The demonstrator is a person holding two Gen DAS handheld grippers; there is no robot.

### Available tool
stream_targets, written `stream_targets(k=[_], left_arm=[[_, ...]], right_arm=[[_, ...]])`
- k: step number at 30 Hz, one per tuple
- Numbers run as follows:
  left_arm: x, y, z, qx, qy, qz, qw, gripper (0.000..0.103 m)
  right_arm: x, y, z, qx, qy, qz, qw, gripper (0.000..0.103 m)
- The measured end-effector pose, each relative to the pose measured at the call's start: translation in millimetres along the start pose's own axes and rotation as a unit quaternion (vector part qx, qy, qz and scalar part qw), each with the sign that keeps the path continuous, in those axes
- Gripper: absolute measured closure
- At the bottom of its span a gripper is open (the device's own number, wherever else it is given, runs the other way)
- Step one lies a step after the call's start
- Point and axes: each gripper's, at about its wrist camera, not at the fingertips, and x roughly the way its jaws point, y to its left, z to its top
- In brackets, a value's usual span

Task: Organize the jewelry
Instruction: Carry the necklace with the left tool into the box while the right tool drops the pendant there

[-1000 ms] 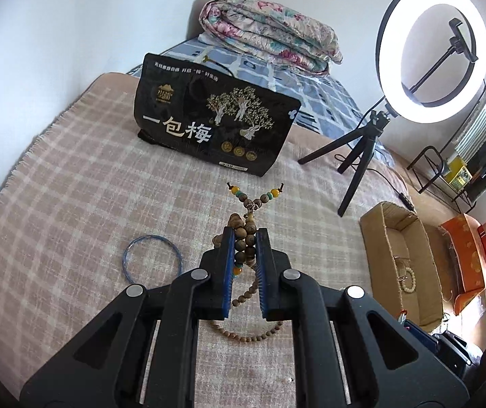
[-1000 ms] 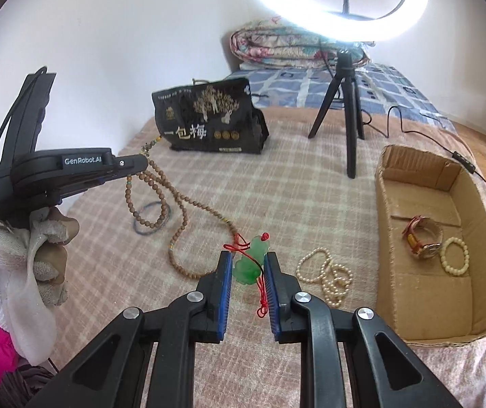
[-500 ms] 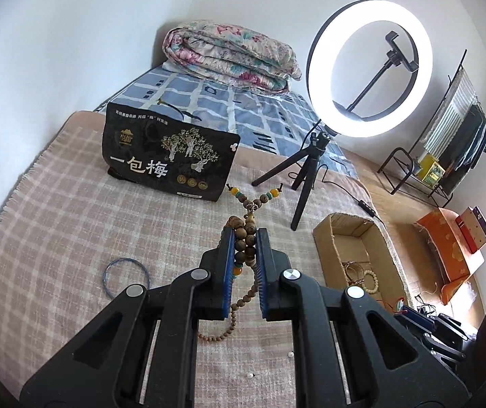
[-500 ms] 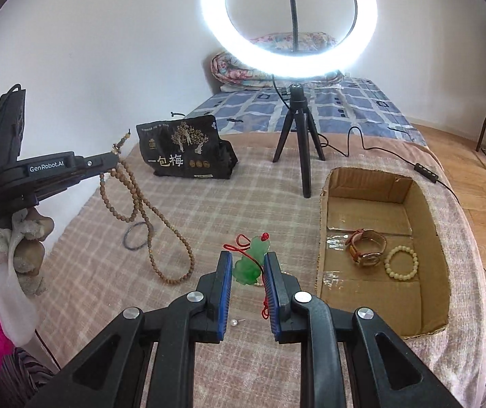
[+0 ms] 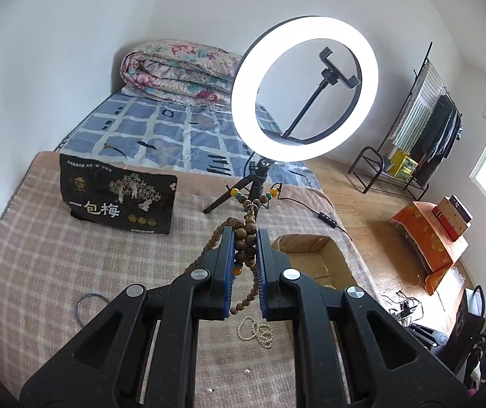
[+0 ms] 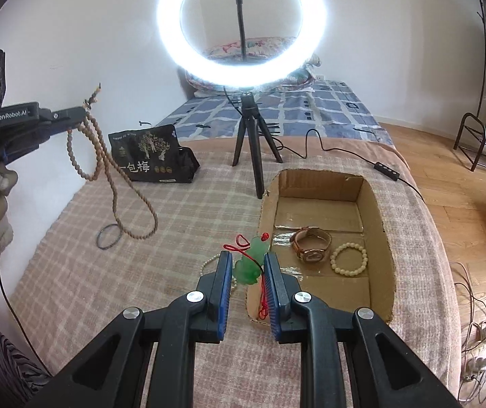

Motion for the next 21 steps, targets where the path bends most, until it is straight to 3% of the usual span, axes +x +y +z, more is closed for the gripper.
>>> stream_targets(k=[12, 21], left_arm=[[26.3, -82.6, 36.1, 0.053, -0.007, -0.053, 0.9972, 0.093], [65.2, -132.8, 35.7, 0.08, 0.007, -0.078, 0.9937, 0.093]], right_arm=[[2.8, -32.8, -7.9, 0.024, 0.015, -0.003, 1.0, 0.085], [10.3, -40.6, -9.0, 0.031, 0.023, 0.007, 0.999, 0.085]])
